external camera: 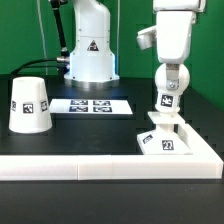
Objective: Assemble lamp
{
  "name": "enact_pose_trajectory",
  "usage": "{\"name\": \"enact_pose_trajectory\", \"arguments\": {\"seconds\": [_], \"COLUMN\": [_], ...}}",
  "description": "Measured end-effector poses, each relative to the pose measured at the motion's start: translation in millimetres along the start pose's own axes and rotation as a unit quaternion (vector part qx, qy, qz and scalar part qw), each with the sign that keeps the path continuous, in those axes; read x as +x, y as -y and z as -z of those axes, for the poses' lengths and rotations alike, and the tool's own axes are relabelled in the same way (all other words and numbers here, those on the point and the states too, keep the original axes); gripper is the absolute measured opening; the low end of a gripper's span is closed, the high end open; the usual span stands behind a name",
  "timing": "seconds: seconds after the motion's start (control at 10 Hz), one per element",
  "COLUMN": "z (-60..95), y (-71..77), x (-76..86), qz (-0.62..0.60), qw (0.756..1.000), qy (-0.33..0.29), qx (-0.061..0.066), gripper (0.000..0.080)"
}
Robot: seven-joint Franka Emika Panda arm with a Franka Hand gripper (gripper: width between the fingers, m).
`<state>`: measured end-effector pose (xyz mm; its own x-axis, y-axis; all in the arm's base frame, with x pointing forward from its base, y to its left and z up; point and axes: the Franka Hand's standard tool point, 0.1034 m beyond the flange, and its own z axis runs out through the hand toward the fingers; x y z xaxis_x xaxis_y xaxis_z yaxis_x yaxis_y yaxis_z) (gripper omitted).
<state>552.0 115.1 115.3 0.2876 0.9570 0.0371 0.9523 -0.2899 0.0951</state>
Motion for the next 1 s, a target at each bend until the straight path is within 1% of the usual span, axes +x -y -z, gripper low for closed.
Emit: {"name": "enact_pose_trajectory", "arguments": {"seconds": [0.3,0.4,0.5,0.9,1.0], "z": [-0.5,-0.6,-0.7,-0.8,-0.9], "y": [-0.7,-0.8,-0.9,-1.2,-1.1], "x": [-3.0,-3.1,-3.6,-4.2,-4.8], "qz": [0.047,0.043,0.043,0.024,-0.003], "qw": [0.999,0.999,0.999,1.000,1.000], "qy": [0.001,0.001,0.001,0.001,0.001], "qx": [0.000,0.001,0.001,0.001,0.002], "gripper": [0.0698,0.0698,0.0583,0.0575,0.0575]}}
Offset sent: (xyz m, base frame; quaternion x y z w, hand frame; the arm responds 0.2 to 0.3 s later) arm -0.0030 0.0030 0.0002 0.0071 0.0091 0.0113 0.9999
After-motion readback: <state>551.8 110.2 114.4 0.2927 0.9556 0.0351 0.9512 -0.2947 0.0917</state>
